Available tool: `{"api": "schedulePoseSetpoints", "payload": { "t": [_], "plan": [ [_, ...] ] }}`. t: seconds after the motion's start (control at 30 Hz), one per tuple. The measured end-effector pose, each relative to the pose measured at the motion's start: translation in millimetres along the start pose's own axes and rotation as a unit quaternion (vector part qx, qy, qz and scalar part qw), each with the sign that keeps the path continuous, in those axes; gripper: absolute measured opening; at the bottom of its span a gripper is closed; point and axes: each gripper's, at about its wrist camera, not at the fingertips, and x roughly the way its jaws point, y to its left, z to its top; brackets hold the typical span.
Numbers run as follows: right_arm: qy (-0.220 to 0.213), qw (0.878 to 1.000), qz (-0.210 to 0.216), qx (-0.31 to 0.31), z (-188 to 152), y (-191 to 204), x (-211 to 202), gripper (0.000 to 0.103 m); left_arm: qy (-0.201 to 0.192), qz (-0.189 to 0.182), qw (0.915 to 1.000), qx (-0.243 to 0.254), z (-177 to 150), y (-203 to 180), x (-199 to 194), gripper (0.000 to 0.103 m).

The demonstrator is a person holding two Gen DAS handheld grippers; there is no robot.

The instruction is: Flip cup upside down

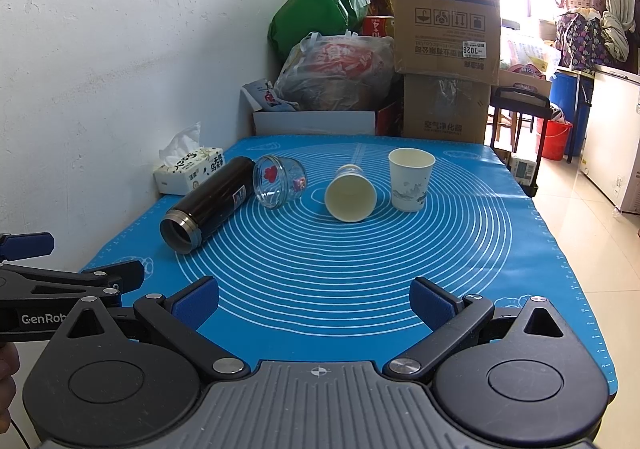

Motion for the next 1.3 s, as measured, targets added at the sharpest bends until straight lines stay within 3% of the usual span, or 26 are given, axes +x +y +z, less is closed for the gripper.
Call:
{"api": "schedulePoseSetpoints", "payload": {
  "t": [0.77, 0.97, 1.3],
  "plan": [
    [-0.006, 1.0, 0.003, 0.011, 8, -10, 12, 0.103, -0.001, 0.01, 0.9999, -0.001, 7, 4, 18, 0.103],
    [-0.016, 1.0, 0.0, 0.008, 23, -17, 27, 0.103, 0.018, 0.003, 0.9998, -0.004, 26, 13, 56, 0.103],
    [-0.003, 1.0, -0.007, 0.009, 45, -35, 80, 0.103, 0.09, 0.012, 0.9959, 0.009, 64, 16, 166, 0.103]
  ]
}}
